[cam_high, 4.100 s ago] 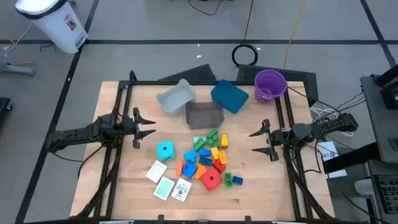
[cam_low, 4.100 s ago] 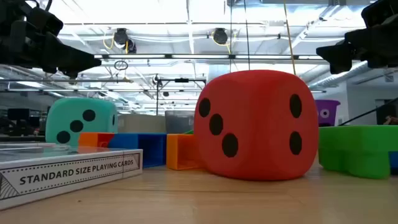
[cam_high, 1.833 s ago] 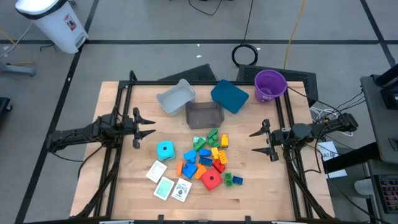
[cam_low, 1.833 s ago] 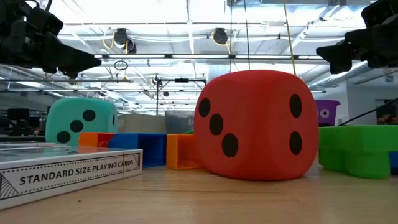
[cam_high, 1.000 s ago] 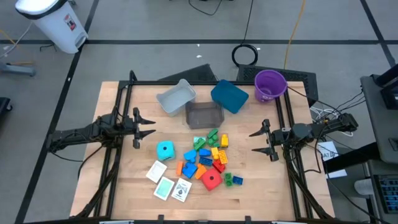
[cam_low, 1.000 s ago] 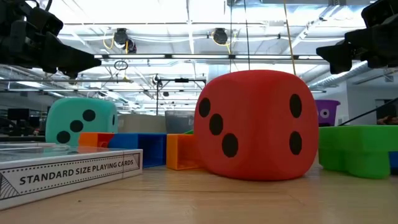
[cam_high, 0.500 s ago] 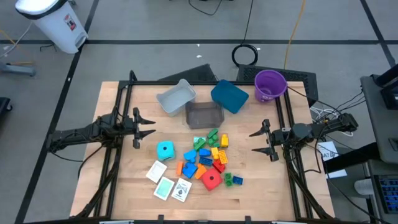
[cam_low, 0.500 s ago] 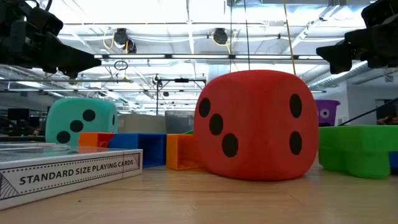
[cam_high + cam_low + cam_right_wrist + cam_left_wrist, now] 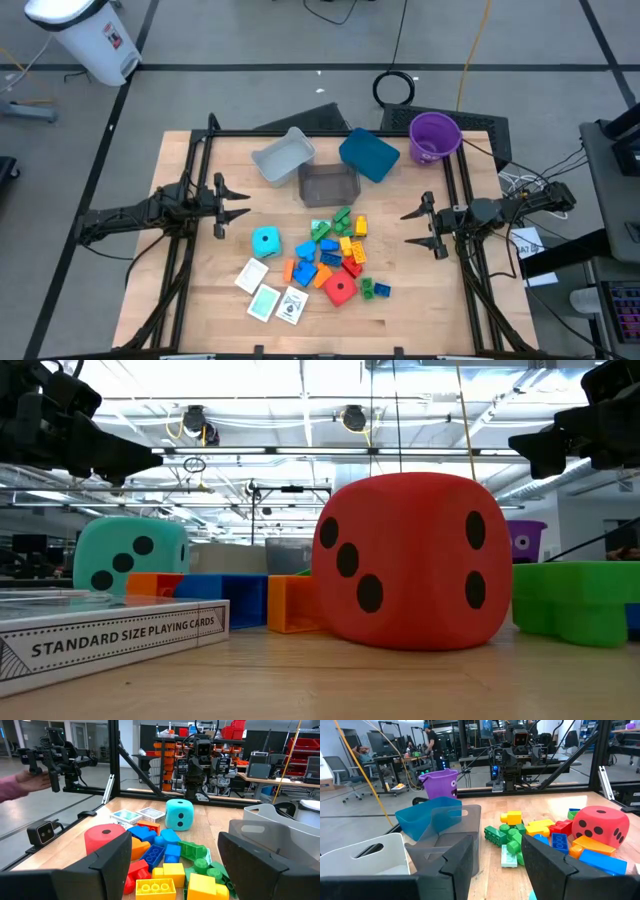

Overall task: Pick & Place Toys
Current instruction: Put the blue die into the gray bin

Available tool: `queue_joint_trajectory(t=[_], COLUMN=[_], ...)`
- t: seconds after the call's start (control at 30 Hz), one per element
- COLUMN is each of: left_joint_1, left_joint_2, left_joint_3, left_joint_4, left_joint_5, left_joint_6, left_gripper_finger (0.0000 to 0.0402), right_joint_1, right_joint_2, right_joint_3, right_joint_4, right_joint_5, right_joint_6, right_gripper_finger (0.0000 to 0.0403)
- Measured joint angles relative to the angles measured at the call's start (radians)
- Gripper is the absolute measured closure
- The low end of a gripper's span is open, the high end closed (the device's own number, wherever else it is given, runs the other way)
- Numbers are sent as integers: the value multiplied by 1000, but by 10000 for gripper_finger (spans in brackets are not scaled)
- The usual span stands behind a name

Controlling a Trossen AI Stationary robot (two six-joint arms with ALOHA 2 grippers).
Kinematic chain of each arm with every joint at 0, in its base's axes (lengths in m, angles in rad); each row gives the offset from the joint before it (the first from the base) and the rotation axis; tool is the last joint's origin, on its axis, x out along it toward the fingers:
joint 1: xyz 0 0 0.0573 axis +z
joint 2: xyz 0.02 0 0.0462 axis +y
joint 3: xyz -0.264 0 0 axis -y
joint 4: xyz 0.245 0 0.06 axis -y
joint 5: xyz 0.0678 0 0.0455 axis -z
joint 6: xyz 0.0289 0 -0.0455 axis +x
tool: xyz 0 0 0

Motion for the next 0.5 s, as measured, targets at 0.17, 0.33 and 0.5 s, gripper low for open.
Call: queue_joint_trajectory(t=[0.17, 0.33, 0.5], left_joint_1=[0, -3, -3], left_joint_2=[0, 0, 0], left_joint_3=[0, 0, 0], left_joint_4=[32, 124, 253], left_joint_5=[-2, 9, 10], left_joint_6=[68, -55, -257], left_gripper_finger=[229, 229, 229], right_joint_1=[0, 0, 0], right_joint_2=[0, 0, 0], right_joint_3=[0, 0, 0], right_joint_4=[0, 0, 0], right_joint_5=[0, 0, 0], right_joint_6=[0, 0, 0], right_gripper_finger=[135, 135, 135])
